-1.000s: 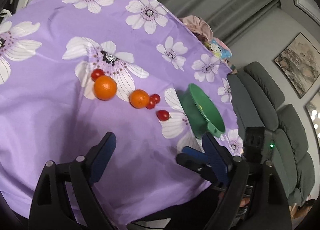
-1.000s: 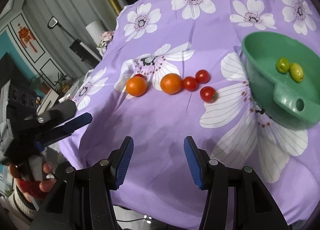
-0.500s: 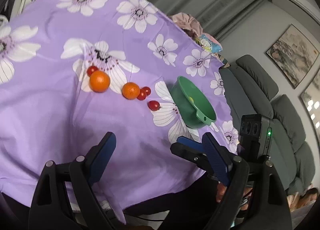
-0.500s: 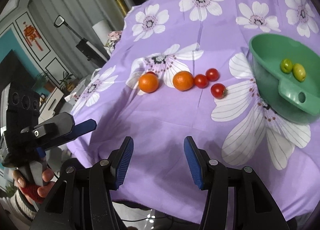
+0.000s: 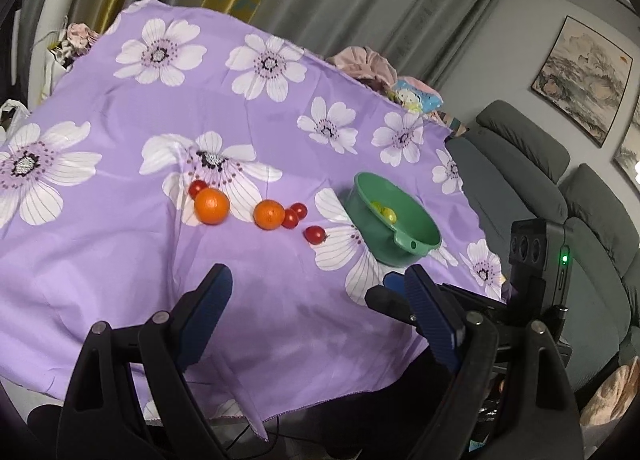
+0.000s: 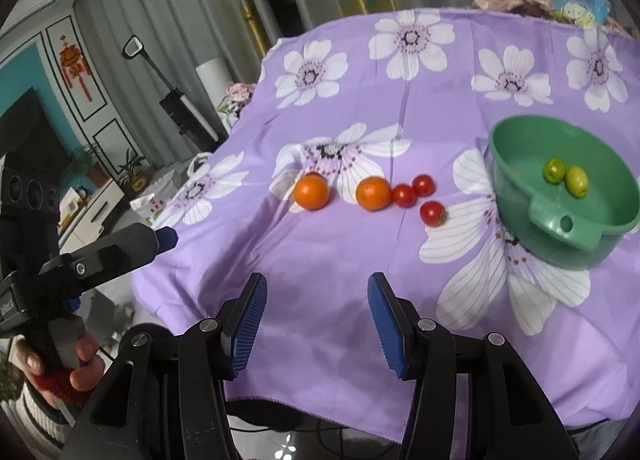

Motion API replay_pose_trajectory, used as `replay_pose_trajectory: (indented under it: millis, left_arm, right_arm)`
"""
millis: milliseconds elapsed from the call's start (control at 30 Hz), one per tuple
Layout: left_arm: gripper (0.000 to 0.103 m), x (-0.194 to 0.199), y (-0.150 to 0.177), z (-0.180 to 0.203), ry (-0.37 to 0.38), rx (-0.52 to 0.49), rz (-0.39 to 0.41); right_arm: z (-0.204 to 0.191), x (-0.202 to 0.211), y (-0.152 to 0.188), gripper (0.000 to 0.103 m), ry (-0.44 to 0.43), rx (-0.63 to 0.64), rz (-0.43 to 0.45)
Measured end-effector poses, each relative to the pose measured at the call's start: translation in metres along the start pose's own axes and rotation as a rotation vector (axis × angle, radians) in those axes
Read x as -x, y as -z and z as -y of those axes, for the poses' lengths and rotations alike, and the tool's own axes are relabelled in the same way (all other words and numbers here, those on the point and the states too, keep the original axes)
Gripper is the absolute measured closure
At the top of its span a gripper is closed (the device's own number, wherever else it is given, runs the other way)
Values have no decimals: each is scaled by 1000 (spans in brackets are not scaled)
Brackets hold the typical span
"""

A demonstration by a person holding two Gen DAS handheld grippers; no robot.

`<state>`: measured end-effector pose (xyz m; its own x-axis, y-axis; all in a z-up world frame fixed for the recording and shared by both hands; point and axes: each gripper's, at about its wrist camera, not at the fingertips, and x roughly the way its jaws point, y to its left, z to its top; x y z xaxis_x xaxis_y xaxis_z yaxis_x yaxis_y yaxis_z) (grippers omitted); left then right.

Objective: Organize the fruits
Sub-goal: 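Lower the open left gripper over the orange beside the cherry tomatoes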

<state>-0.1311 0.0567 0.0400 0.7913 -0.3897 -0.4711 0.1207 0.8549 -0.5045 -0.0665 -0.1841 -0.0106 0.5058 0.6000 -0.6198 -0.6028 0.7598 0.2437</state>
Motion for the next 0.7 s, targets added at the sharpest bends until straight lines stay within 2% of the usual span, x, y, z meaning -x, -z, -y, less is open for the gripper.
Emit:
replay_pose_trajectory:
  millis: [100, 200, 500, 700]
  left_arm:
    - [15, 5, 2, -1, 4, 15, -1]
    - [15, 6, 5, -2, -25, 8, -9]
    - [15, -1, 8, -6, -74, 45, -39]
    - [15, -21, -3, -10, -73, 38, -56]
  right_arm:
    - [-3, 5, -1, 50, -2, 7, 15]
    - [-2, 8, 3, 50, -9, 5, 29]
    - [12, 5, 9, 50, -29, -24, 9]
    - [25, 0, 7, 50, 8, -35, -5]
